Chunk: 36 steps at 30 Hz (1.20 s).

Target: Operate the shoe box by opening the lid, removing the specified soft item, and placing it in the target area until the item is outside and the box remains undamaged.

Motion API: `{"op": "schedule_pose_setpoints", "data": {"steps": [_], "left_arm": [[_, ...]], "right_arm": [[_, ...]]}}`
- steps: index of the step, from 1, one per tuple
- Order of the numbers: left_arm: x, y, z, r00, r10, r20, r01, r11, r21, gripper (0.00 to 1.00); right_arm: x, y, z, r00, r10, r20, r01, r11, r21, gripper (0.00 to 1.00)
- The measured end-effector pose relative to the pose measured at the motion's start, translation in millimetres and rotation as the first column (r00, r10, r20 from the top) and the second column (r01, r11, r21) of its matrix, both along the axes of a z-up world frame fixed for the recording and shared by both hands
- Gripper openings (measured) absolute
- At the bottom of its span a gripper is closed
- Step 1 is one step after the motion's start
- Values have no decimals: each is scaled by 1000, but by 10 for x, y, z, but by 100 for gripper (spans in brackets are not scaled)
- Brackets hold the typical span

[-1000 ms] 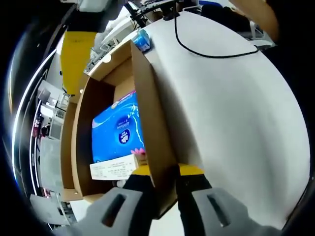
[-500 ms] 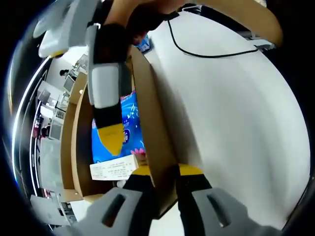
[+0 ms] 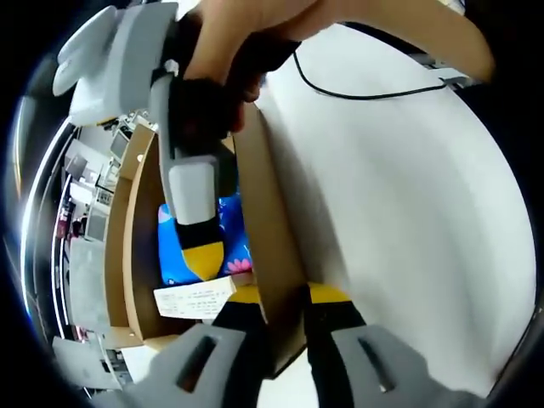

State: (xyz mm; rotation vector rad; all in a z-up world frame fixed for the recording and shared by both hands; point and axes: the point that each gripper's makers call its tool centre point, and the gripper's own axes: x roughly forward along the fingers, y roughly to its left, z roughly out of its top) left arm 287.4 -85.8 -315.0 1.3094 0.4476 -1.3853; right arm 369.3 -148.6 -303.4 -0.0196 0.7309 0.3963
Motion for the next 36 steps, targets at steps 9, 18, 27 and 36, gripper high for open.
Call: {"op": "schedule_pose_setpoints", "data": {"steps": [9,18,27,36], "left_arm": [[5,6,-4,1000,0,1,0,1000,2,14],[-6,11,8,1000,-5,-6,5,1000,-6,14],[-9,12,9,1000,-6,-4,6,1000,-5,14],[-13,13,9,1000,-2,-4,2,1000,-4,14]], "right_arm": [[64,-23,-11,1000,-2,0,2,1000,4,70],[62,-19,-16,1000,1,-9,-1,1000,1,70],[44,-7,-38,1000,-3,-8,3,1000,-3,70],[59,-48,-29,1000,-12,-12,12,1000,-7,69]]}}
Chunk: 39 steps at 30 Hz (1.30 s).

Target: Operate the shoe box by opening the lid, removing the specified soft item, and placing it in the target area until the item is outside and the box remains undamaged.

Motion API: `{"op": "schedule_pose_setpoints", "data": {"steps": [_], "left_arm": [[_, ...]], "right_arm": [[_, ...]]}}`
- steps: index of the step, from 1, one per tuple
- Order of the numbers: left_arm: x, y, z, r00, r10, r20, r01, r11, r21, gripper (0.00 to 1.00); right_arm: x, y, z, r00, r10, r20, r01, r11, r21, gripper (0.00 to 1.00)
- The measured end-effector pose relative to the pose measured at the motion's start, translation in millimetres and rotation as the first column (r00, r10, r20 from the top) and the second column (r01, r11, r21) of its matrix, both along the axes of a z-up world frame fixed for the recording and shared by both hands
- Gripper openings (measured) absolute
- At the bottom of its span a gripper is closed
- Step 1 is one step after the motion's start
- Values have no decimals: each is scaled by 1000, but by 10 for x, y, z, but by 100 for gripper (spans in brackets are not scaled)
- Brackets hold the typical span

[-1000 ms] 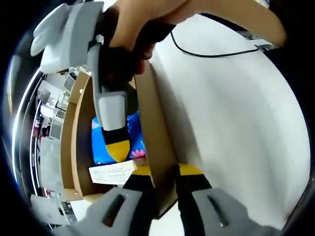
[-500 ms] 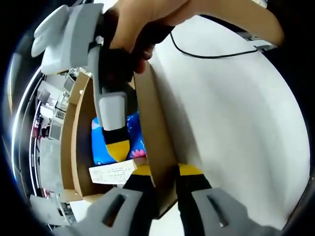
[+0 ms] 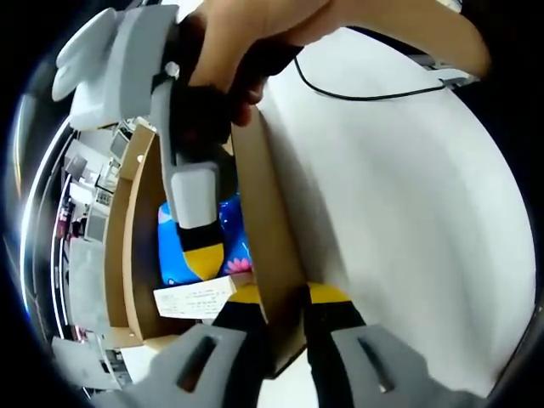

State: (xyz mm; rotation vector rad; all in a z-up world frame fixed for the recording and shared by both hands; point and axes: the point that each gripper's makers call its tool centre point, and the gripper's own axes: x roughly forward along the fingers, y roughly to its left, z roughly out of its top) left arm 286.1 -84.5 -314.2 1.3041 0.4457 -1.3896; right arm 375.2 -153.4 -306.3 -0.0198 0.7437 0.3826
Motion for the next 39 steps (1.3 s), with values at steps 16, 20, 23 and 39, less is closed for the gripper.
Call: {"op": "schedule_pose_setpoints", "data": {"steps": [16,20,23,39], "left_arm": [[1,-6,-1,1000,-3,-2,3,1000,-2,14],[0,-5,-2,1000,-3,-1,3,1000,-2,14],[1,-3,-3,1000,-2,0,2,1000,-1,14],[16,-2,-15,1000,-2,0,2,1000,0,14]], "right_arm": [[-137,-1,30,1000,5,-8,-5,1000,-18,68],[-112,-32,29,1000,8,-10,-9,1000,-25,68],[-113,-49,29,1000,14,-12,-14,999,-37,68],[-109,-71,-4,1000,10,-6,-10,1000,-30,68]]}}
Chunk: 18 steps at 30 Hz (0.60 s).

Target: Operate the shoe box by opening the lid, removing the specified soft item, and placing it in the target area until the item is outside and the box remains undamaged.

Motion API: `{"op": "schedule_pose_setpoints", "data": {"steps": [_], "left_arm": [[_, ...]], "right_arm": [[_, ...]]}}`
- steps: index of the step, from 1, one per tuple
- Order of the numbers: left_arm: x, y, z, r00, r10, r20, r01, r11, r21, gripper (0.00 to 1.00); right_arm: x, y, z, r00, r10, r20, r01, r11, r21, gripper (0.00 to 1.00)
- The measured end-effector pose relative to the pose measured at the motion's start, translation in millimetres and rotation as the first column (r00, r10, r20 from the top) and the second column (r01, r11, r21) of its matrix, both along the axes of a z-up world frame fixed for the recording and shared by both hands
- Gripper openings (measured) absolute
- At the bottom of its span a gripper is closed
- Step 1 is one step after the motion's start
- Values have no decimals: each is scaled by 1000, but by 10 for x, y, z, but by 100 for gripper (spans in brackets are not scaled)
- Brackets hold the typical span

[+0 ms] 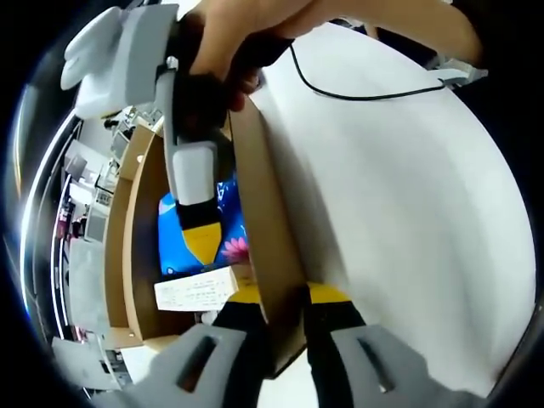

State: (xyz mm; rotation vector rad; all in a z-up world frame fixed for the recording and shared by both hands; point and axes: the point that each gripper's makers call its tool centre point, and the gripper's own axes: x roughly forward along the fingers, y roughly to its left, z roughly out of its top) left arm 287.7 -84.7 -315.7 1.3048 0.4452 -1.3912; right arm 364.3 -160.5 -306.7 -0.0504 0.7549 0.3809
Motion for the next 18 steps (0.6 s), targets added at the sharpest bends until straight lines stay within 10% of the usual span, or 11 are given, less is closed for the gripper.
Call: {"op": "schedule_pose_setpoints", "data": {"steps": [18], "left_arm": [[11,9,-4,1000,6,2,-6,1000,1,14]], "right_arm": [[-19,-371,26,1000,-23,-14,22,998,-51,67]]}}
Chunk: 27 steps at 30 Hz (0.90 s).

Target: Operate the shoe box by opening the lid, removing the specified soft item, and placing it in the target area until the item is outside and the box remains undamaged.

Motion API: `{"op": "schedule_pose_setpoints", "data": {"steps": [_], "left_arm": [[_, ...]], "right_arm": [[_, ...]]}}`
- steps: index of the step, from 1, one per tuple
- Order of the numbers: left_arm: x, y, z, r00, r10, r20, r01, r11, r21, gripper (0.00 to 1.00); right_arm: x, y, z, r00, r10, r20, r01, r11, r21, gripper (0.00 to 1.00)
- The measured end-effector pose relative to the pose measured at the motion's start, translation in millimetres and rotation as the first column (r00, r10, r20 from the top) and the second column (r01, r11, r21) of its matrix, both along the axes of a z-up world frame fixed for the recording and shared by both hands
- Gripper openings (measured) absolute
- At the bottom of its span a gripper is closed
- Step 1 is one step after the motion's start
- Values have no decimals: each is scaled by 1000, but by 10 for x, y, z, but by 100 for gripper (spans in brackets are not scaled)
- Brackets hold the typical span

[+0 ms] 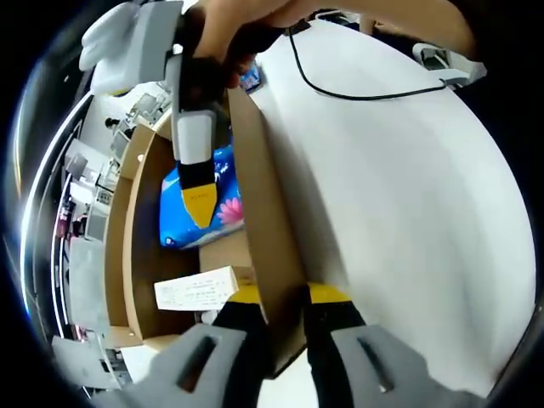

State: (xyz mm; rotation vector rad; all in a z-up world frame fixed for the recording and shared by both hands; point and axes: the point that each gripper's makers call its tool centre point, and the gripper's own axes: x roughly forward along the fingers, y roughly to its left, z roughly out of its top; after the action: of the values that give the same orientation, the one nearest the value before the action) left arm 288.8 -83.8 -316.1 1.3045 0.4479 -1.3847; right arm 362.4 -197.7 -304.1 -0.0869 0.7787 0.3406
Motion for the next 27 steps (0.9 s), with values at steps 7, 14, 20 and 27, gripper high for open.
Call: {"op": "schedule_pose_setpoints", "data": {"steps": [7,14,20,27], "left_arm": [[1,4,-1,1000,1,2,-1,1000,2,14],[-2,8,0,1000,1,4,-1,1000,3,14],[4,9,-4,1000,0,8,0,1000,6,14],[4,14,-6,1000,4,9,-4,1000,7,14]], "right_arm": [[-19,-122,-6,1000,-21,-3,21,1000,5,66],[-34,-258,-5,998,-58,-10,58,998,-5,67],[-34,-221,6,998,-55,-6,54,998,-18,66],[-31,-178,29,999,-41,-4,41,997,-61,68]]}}
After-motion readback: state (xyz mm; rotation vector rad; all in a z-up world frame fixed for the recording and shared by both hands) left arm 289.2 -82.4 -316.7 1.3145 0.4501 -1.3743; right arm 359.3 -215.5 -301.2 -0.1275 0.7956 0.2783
